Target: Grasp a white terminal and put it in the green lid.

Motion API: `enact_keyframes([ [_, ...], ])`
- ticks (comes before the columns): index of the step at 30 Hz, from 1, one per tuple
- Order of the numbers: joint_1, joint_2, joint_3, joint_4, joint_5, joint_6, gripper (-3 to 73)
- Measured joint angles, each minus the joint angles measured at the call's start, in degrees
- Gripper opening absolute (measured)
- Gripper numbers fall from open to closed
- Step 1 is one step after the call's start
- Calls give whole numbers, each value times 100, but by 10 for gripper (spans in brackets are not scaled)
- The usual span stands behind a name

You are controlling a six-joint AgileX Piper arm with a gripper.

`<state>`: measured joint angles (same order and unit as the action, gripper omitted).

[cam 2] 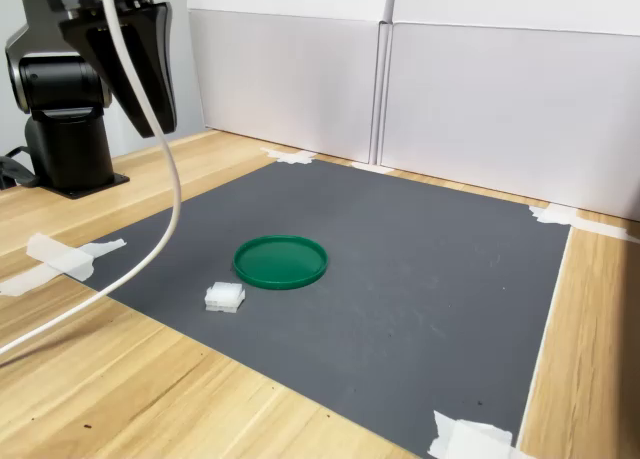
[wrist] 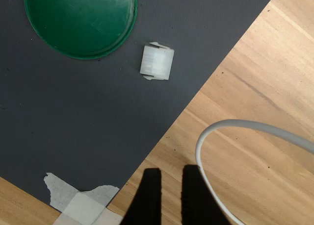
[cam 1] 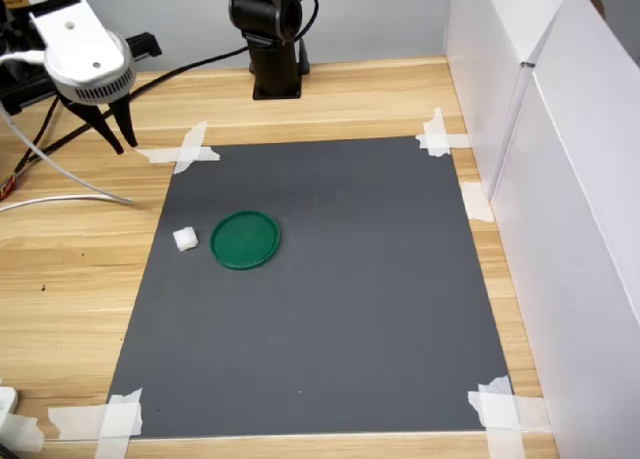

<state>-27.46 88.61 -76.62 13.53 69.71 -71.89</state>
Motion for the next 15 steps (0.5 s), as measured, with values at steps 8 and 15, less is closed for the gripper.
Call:
enact_keyframes([
  [8, 0, 0, -245, -126, 16, 0, 121],
  [15, -468, 0, -704, 278, 60, -108, 121],
])
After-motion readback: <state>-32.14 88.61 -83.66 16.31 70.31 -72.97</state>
